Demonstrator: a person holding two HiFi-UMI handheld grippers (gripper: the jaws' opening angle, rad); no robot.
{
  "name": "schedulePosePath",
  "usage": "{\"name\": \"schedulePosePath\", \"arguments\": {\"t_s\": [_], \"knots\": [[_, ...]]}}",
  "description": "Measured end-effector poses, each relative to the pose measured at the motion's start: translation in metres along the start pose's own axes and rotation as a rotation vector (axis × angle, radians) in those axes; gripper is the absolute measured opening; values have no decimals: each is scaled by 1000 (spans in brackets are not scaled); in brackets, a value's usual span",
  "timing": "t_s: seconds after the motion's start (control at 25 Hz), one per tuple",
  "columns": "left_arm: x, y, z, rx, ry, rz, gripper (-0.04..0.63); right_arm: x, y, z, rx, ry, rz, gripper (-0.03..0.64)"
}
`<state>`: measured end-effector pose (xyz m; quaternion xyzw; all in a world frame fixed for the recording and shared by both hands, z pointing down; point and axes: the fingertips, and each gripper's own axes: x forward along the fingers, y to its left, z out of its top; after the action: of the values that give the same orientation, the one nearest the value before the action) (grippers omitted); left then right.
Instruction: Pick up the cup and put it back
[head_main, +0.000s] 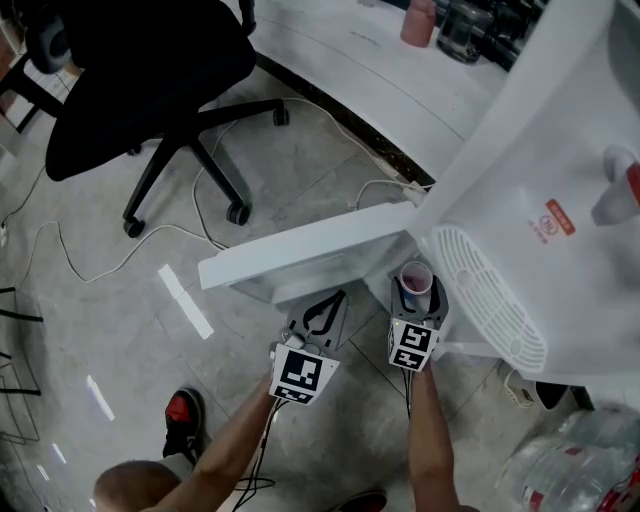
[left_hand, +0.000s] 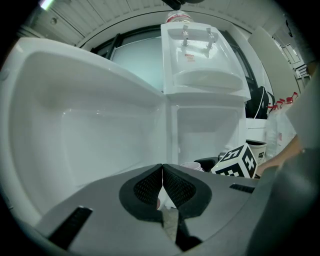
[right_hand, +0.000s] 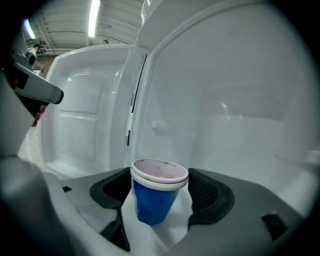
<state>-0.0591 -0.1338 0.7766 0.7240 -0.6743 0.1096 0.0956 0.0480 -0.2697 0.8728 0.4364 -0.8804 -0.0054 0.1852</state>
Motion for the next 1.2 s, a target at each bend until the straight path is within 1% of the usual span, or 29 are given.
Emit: {"name": "schedulePosePath", "arguments": {"t_s": [0.32,0.52,1.2], "knots": [[-3,0,0,1,0,4,23,0,3,-13,13,38,16,357],[-5,-1,2,3,-5,6,23,1,2,-21,0,62,10,359],[-5,3,-2,3,-1,18,23,16,-13,-23,3,86,-8,357]]}}
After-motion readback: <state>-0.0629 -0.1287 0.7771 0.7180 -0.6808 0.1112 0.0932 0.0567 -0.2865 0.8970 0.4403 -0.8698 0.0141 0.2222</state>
